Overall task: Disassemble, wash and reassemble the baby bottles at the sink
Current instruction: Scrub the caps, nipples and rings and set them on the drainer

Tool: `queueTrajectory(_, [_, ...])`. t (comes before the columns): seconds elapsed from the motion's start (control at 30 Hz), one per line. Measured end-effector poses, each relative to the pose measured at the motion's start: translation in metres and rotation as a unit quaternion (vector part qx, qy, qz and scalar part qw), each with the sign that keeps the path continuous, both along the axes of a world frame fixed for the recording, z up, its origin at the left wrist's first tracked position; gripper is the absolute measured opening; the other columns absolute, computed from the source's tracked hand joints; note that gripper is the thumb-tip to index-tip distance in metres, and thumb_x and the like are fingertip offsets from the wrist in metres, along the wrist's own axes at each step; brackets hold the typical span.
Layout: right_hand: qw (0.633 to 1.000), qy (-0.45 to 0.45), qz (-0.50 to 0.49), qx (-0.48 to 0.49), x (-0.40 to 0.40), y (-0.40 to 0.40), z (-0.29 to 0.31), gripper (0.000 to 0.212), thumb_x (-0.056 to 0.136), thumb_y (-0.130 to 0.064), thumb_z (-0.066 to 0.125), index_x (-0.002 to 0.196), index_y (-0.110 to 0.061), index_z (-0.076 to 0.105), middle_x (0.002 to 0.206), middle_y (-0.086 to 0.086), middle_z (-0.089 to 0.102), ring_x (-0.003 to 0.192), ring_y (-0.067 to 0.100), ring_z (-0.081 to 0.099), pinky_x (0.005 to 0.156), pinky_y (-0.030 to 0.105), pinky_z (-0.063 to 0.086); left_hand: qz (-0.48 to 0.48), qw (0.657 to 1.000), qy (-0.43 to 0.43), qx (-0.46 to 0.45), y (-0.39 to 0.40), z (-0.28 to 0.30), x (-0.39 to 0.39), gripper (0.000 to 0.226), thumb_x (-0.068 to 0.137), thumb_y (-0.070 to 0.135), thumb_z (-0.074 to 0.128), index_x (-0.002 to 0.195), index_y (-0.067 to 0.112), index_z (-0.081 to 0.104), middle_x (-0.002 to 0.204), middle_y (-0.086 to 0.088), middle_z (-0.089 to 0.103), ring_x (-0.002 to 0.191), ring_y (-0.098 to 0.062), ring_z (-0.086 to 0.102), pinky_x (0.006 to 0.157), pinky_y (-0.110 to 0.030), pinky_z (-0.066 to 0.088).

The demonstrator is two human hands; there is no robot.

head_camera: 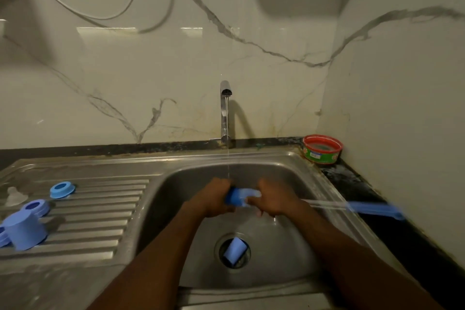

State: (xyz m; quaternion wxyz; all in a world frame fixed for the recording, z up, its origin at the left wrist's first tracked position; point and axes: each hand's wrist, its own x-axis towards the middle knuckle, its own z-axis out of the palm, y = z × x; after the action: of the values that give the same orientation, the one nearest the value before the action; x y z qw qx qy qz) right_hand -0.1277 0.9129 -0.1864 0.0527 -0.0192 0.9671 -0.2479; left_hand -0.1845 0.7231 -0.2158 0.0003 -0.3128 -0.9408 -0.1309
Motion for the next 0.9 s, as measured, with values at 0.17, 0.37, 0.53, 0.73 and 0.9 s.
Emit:
queueTrajectory(0.17, [0.976, -0.126, -0.057, -0.170, -0.007, 0.001, -0.001, 0.030, 0.102, -0.044, 0.053, 0.105, -0.016, 0.061, 0.076, 0.003, 0.062, 0.057, 0.011, 0.055, 0.053, 0.023, 0.041, 0.009, 0.990, 0.099, 0.100, 0.004, 0.004, -0.008, 0.052, 0.084, 0.026, 0.080, 0.130, 0.020, 0.058, 0.131, -0.003, 0.060, 0.122, -0.019, 0.057, 0.104, -0.033, 0.046])
queueTrajectory(0.37, [0.845, 0.326, 0.213, 0.366, -0.006, 0.015, 0.007, 0.022, 0.090, -0.046, 0.069, 0.106, -0.032, 0.070, 0.082, -0.002, 0.071, 0.073, 0.018, 0.067, 0.063, 0.028, 0.032, 0.006, 0.972, -0.234, 0.035, 0.001, 0.002, 0.000, 0.060, 0.086, 0.025, 0.080, 0.137, 0.014, 0.049, 0.125, -0.002, 0.055, 0.105, -0.018, 0.063, 0.084, -0.031, 0.061])
queueTrajectory(0.53, [0.978, -0.076, -0.050, -0.187, -0.014, 0.009, -0.011, 0.030, 0.100, -0.044, 0.057, 0.110, -0.016, 0.061, 0.072, 0.003, 0.068, 0.049, 0.012, 0.054, 0.048, 0.025, 0.042, 0.005, 0.991, 0.090, 0.100, -0.005, -0.002, -0.011, 0.058, 0.082, 0.028, 0.083, 0.134, 0.018, 0.058, 0.132, -0.003, 0.060, 0.120, -0.018, 0.056, 0.101, -0.022, 0.037])
queueTrajectory(0.73, [0.943, 0.211, 0.096, 0.237, -0.010, 0.017, -0.001, 0.035, 0.101, -0.053, 0.048, 0.117, -0.028, 0.065, 0.099, 0.001, 0.070, 0.085, 0.017, 0.065, 0.066, 0.029, 0.035, 0.022, 0.992, -0.096, 0.074, 0.003, -0.003, -0.008, 0.058, 0.086, 0.029, 0.080, 0.135, 0.012, 0.053, 0.124, -0.006, 0.060, 0.102, -0.017, 0.065, 0.078, -0.021, 0.056])
queueTrajectory(0.9, [0.965, 0.180, 0.102, 0.165, -0.004, 0.014, 0.001, 0.029, 0.100, -0.049, 0.054, 0.112, -0.025, 0.064, 0.089, 0.000, 0.069, 0.074, 0.013, 0.066, 0.061, 0.026, 0.036, 0.020, 0.996, -0.075, 0.044, -0.003, -0.004, -0.007, 0.059, 0.088, 0.030, 0.078, 0.138, 0.015, 0.051, 0.127, -0.003, 0.056, 0.106, -0.016, 0.063, 0.085, -0.024, 0.056])
